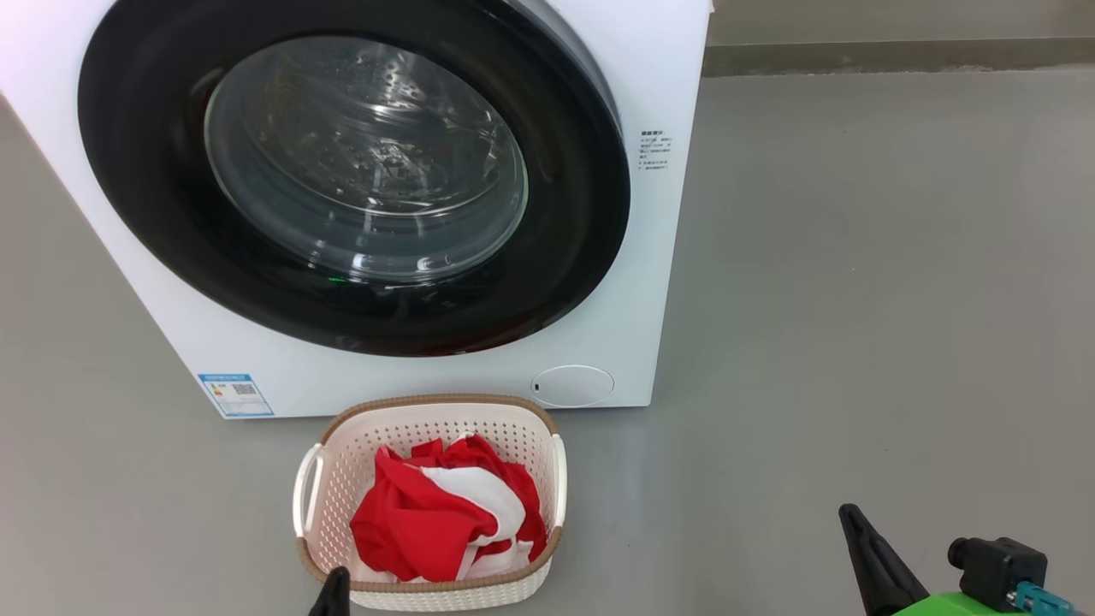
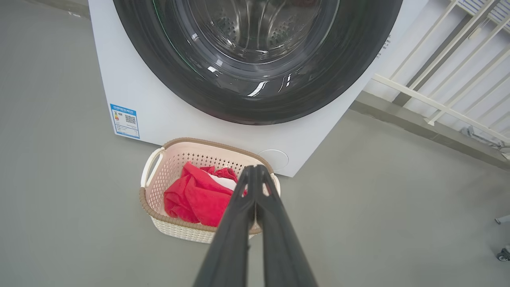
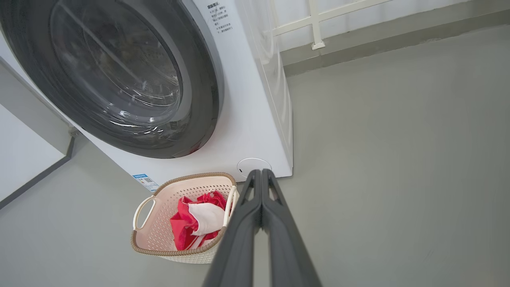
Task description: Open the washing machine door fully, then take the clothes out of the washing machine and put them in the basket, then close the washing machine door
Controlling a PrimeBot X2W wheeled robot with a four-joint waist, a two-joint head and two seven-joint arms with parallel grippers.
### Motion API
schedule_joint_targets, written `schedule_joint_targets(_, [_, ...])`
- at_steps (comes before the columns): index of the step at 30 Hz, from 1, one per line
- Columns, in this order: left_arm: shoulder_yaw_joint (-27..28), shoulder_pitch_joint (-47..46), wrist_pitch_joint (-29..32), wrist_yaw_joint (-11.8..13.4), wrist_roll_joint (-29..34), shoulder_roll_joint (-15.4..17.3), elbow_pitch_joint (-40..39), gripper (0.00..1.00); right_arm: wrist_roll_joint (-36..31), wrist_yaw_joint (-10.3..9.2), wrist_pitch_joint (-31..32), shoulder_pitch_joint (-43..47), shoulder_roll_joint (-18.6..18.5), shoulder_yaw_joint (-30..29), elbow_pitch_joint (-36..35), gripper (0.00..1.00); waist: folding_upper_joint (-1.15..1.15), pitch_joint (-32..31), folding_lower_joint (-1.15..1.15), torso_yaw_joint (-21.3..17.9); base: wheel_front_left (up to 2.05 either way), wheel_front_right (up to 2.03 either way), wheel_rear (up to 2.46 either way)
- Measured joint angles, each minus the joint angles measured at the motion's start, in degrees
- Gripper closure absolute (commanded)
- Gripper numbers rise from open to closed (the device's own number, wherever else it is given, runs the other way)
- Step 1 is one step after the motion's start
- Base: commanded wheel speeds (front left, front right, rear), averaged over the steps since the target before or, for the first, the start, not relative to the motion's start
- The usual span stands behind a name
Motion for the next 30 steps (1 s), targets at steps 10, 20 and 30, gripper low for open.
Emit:
schedule_joint_targets(10, [1.34, -0.71, 1.14, -1.03, -6.03, -0.24, 0.62, 1.00, 6.50, 0.00, 0.94, -1.22, -0.10, -0.33, 0.26, 1.00, 0.00, 0.13, 0.00, -0.12, 0.00, 0.00, 0.00])
schedule_joint_targets(20, [2.44, -1.43, 2.25, -2.02, -11.09, -0.42, 0.98, 1.00, 12.48, 0.00, 1.52, -1.75, -0.25, -0.79, 0.43, 1.00, 0.00, 0.24, 0.00, -0.24, 0.00, 0.00, 0.00])
schedule_joint_targets(30, [3.80, -2.57, 3.55, -3.07, -17.02, -0.87, 1.46, 1.00, 18.46, 0.00, 2.52, -2.55, -0.30, -1.45, 0.58, 1.00, 0.00, 0.37, 0.00, -0.36, 0.00, 0.00, 0.00])
